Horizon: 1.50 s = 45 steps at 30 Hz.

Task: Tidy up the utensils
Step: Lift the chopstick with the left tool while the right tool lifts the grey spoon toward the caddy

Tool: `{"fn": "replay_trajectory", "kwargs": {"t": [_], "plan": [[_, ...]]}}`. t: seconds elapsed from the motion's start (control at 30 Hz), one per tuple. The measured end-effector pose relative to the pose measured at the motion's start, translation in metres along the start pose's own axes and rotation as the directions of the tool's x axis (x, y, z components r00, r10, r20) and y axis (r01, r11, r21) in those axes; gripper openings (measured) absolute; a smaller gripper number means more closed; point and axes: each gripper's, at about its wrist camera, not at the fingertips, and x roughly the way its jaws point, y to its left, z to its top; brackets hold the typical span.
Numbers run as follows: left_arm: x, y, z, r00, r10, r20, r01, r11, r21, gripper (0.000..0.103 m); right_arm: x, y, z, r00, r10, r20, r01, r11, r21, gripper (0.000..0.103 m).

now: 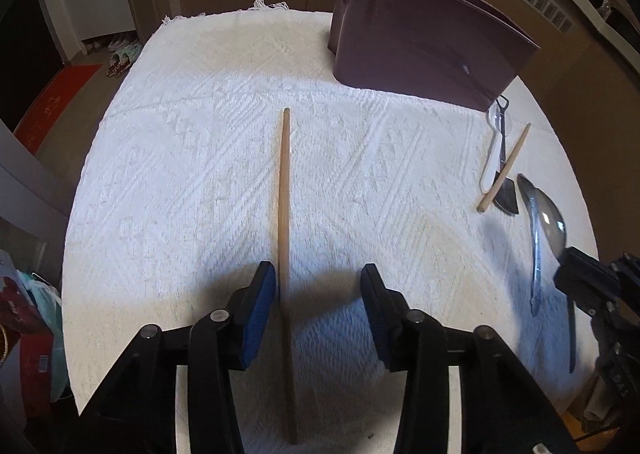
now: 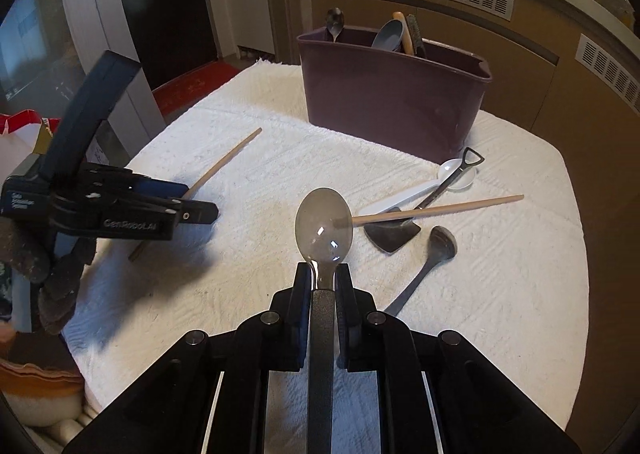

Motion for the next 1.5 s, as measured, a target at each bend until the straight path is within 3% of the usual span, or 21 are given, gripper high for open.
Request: {"fn": "replay_trajectory", "kwargs": {"t": [0.13,0.2,0.3,0.63,0.87,0.97,1.07,1.27,1.4,1.5], "plan": [[0.003,0.005,0.009,0.999,0.049,0.009,-0.049,0.999,0.014,0.007,-0.013,-0.008,-0.005,1.0,-0.006,0.027,0.006,1.0,0.013,0.012],[0.003,0.006,0.008,0.998,0.061,0.024,-0.061,0.998,0.023,0.005,-0.019,-0.01,-0.007,0.999,-0.015,0.036,0.014,1.0,0.019,0.012],[-0.005,-0.002,-0.001,0.994,0.087,0.061,-0.09,0.994,0.061,0.004,-0.026,-0.013,-0.009,0.998,-0.025,0.05,0.023,0.999,0.029,0.012],[-0.06,-0.023,-0.021,0.979,0.04,0.202,-0.063,0.992,0.109,0.004,-0.053,-0.018,-0.011,0.995,-0.051,0.09,0.047,0.998,0.046,0.012],[-0.126,-0.042,-0.02,0.929,-0.043,0.367,-0.011,0.99,0.143,0.004,-0.089,-0.013,0.003,0.982,-0.078,0.172,0.073,0.997,0.04,0.012],[-0.156,-0.047,-0.01,0.894,-0.074,0.441,0.008,0.989,0.149,0.004,-0.111,-0.012,0.017,0.968,-0.092,0.233,0.086,0.996,0.037,0.012],[-0.185,-0.052,0.001,0.849,-0.102,0.519,0.028,0.989,0.148,0.004,-0.134,-0.011,0.032,0.95,-0.098,0.297,0.092,0.995,0.036,0.012],[-0.224,-0.063,0.03,0.711,-0.138,0.69,0.058,0.989,0.138,0.004,-0.171,-0.018,0.07,0.889,-0.064,0.453,0.054,0.998,0.034,0.012],[-0.223,-0.068,0.055,0.638,-0.157,0.754,0.077,0.987,0.14,0.004,-0.171,-0.028,0.098,0.839,-0.044,0.543,0.031,0.999,0.032,0.012],[-0.212,-0.071,0.071,0.569,-0.145,0.81,0.063,0.989,0.132,0.004,-0.159,-0.04,0.116,0.813,-0.019,0.582,0.007,1.0,0.023,0.012]]}}
